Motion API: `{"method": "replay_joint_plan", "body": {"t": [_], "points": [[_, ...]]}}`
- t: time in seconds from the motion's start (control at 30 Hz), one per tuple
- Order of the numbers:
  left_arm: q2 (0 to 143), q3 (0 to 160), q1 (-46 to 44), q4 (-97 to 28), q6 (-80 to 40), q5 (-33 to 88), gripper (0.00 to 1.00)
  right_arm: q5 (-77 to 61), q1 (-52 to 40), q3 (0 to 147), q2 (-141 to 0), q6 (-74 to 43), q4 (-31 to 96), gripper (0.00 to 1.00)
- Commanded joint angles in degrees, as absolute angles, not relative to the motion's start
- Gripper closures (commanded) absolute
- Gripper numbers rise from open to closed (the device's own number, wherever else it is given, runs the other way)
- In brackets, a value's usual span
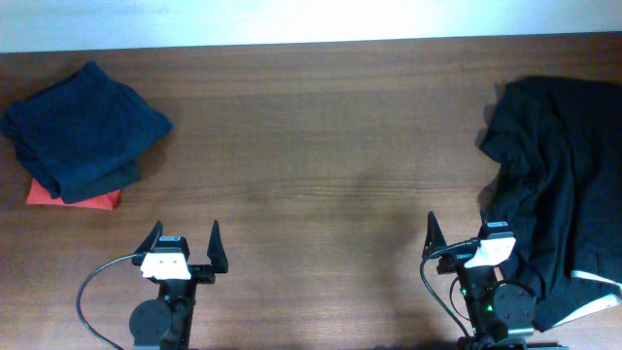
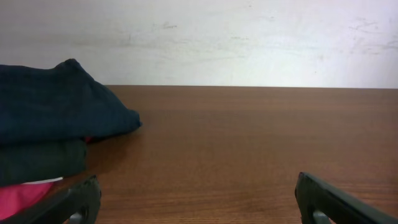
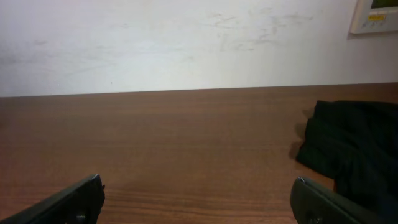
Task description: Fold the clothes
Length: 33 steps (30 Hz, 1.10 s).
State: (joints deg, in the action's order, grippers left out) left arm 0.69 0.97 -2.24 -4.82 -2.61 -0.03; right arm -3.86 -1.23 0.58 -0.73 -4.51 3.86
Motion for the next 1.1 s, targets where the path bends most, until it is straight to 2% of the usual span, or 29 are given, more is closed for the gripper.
{"method": "replay_joint_plan", "body": {"t": [0.0,0.1,0.27,0.37,0.43,0.5,0.63,0.7,0.73,0.77,0.8,0.83,0.87,0.9,1.0,1.07], "points": [[2.7,2.4,-2.6,-7.1,-1.9,2.8,0.01,-3.2,-1.5,2.8,-0.4,-5.0,6.0,0.01],[9.0,7.9,-2.6,-10.6,-2.1,2.8,0.01,-1.4,-1.5,9.9,-5.2,-5.0,12.6,0.01],[34.0,27.7,-2.6,-21.4,-2.1,3.9,0.01,-1.4,-1.5,31.6,-31.4,-4.9,26.7,0.01],[47.0,39.7,-2.6,-33.1,-2.1,3.9,0.01,-2.6,-1.5,44.4,-48.7,-4.9,35.9,0.01],[52.9,43.7,-2.6,-36.3,-2.1,3.9,0.01,1.4,-0.8,46.9,-55.8,-6.5,39.0,0.04],[54.5,43.9,-2.6,-36.3,-2.1,3.9,0.01,18.3,4.2,46.9,-63.5,-23.6,46.5,0.05],[54.6,43.9,-2.6,-36.0,-2.1,3.9,0.01,18.7,14.9,46.8,-79.6,-24.5,47.3,0.06],[54.6,43.9,-2.6,-35.9,-2.1,3.8,0.01,19.0,16.6,46.8,-86.7,-24.3,47.2,0.08],[54.6,43.9,-2.6,-35.7,-2.1,3.9,0.01,20.7,16.9,46.8,-90.0,-24.4,46.9,0.13],[54.6,43.9,-2.6,-35.6,-2.1,3.8,0.01,21.3,17.5,46.8,-92.8,-24.5,45.5,0.15],[54.6,43.9,-2.6,-35.6,-2.1,3.8,0.01,21.3,18.0,46.8,-94.5,-24.5,44.8,0.24],[54.6,43.9,-2.6,-35.6,-2.1,3.8,0.01,21.3,18.3,46.7,-96.0,-24.5,44.3,0.44],[54.6,43.9,-2.6,-35.6,-2.1,3.8,0.01,20.7,18.4,46.7,-96.3,-24.5,44.3,0.71],[54.6,43.9,-2.6,-35.6,-2.1,3.8,0.01,14.1,18.4,46.8,-96.2,-23.2,44.3,0.96],[54.6,43.9,-2.6,-33.9,-2.1,3.6,0.01,-18.9,15.2,47.0,-96.0,-3.3,43.7,0.96],[54.7,43.9,-2.6,-30.1,-2.1,3.6,0.01,-30.0,6.5,47.7,-93.2,-3.6,41.0,0.96]]}}
